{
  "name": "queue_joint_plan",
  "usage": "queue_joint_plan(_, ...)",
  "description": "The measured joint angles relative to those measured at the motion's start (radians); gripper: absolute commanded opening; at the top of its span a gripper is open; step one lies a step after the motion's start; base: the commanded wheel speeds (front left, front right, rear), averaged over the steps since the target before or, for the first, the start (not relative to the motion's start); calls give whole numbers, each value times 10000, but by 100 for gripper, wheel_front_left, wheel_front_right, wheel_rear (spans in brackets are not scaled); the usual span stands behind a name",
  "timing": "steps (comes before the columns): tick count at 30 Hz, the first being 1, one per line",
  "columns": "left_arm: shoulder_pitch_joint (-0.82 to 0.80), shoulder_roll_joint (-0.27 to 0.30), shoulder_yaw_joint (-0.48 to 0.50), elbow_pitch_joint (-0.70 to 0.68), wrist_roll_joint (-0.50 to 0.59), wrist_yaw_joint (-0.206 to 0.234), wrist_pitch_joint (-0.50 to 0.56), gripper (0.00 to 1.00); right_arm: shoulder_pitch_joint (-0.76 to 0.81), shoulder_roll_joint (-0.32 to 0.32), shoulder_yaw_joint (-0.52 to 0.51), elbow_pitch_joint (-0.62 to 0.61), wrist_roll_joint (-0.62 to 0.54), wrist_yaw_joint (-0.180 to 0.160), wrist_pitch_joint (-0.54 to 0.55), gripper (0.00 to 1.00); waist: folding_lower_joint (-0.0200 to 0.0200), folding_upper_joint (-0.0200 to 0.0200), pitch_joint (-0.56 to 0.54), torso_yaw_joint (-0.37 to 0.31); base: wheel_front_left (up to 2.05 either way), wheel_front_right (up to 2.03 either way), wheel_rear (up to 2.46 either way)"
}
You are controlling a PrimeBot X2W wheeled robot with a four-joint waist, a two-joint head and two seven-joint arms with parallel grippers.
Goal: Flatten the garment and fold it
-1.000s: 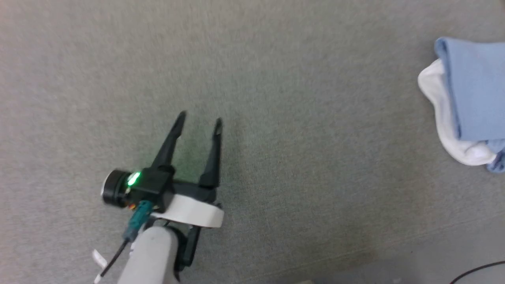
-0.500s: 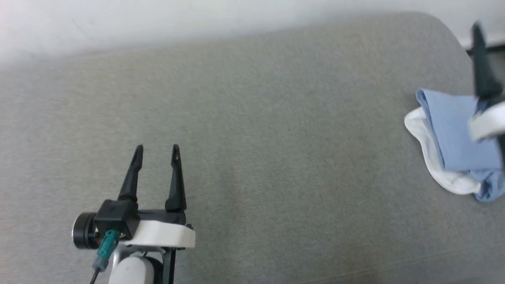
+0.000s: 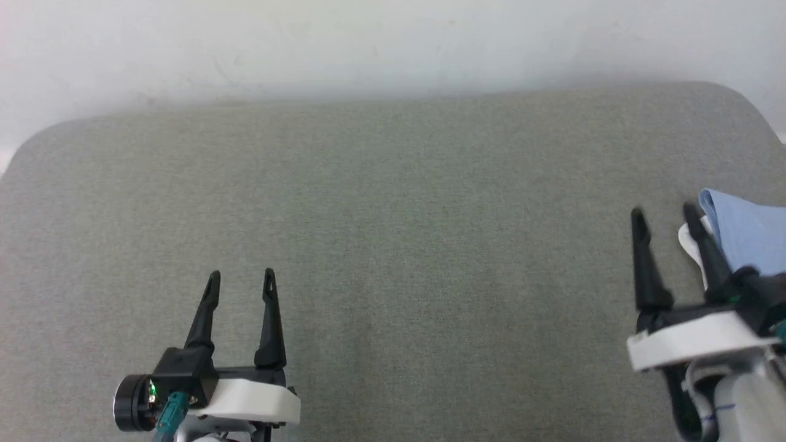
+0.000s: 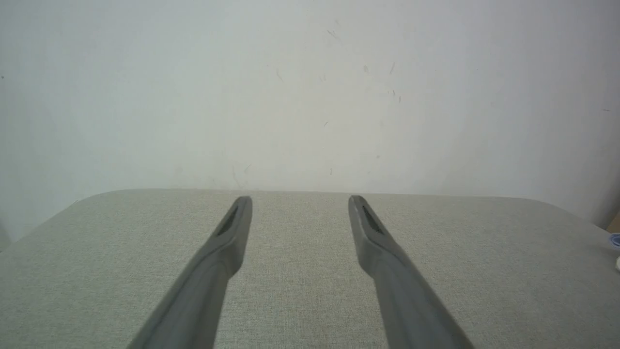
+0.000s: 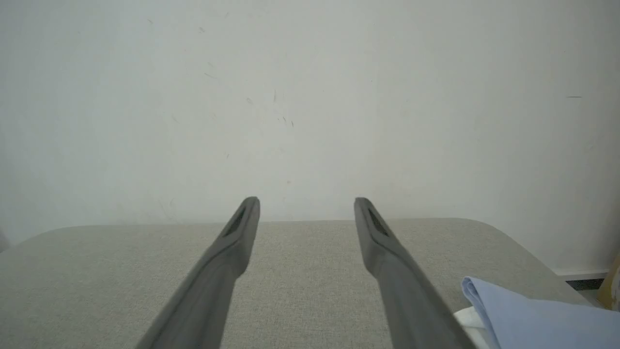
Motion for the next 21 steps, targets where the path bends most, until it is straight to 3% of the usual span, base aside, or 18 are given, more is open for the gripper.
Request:
queue_joint_plan(8,226,0,-23,155,-50,31,0,100,1178,424,192,176,-389,0,-288,100,0,0,-241,428,0,0,0)
queue_joint_plan(18,269,-2,17,221,-117,-12,0,100,1347,487,336,8,-591,0,-395,100,1,0,-163,546,0,0,0)
queue_joint_plan(19,267,0,13,222,-127,-27,0,0,1346,485,324,-2,-589,0,-389,0,1,0,-149,554,0,0,0)
queue_joint_plan(21,265,0,10,228,-127,-27,0,0,1345,481,320,15,-589,0,-380,0,1,0,-149,554,0,0,0)
